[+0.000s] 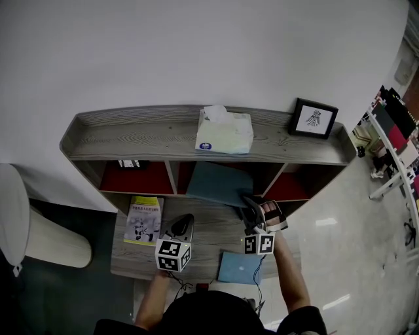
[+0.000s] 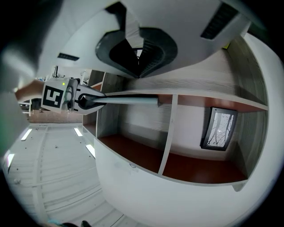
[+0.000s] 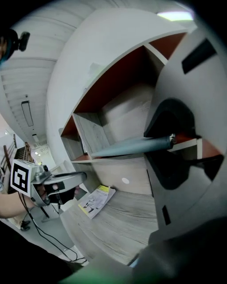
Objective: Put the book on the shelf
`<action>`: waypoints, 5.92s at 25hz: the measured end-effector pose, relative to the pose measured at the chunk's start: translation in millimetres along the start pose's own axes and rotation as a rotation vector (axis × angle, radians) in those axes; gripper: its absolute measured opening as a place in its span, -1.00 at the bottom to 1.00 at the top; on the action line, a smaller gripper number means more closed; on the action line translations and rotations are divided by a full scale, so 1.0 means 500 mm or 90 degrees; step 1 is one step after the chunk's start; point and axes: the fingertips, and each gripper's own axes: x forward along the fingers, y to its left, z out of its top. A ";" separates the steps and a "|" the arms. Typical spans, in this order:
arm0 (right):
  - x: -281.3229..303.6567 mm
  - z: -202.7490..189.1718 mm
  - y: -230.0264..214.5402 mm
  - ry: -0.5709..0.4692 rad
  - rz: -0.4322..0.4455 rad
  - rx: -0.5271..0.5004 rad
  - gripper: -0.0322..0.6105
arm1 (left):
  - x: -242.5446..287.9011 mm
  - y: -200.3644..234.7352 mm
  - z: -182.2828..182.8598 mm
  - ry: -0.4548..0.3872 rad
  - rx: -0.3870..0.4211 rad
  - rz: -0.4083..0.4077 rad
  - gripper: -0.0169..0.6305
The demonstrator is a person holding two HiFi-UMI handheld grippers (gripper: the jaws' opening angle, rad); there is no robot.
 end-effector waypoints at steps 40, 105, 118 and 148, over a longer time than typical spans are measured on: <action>0.001 -0.065 0.046 0.091 0.009 0.134 -0.14 | -0.023 -0.015 -0.034 0.029 -0.008 -0.022 -0.92; -0.850 -0.160 0.194 -0.016 -0.021 0.774 -0.80 | -0.311 -0.724 -0.220 0.052 0.042 -0.054 -0.92; -0.770 -0.057 0.293 0.007 0.043 0.757 -0.80 | -0.376 -0.579 -0.299 0.091 0.033 -0.009 -0.92; -0.567 -0.108 0.626 0.123 0.140 0.635 -0.80 | -0.281 -0.402 -0.613 0.189 -0.044 -0.015 -0.92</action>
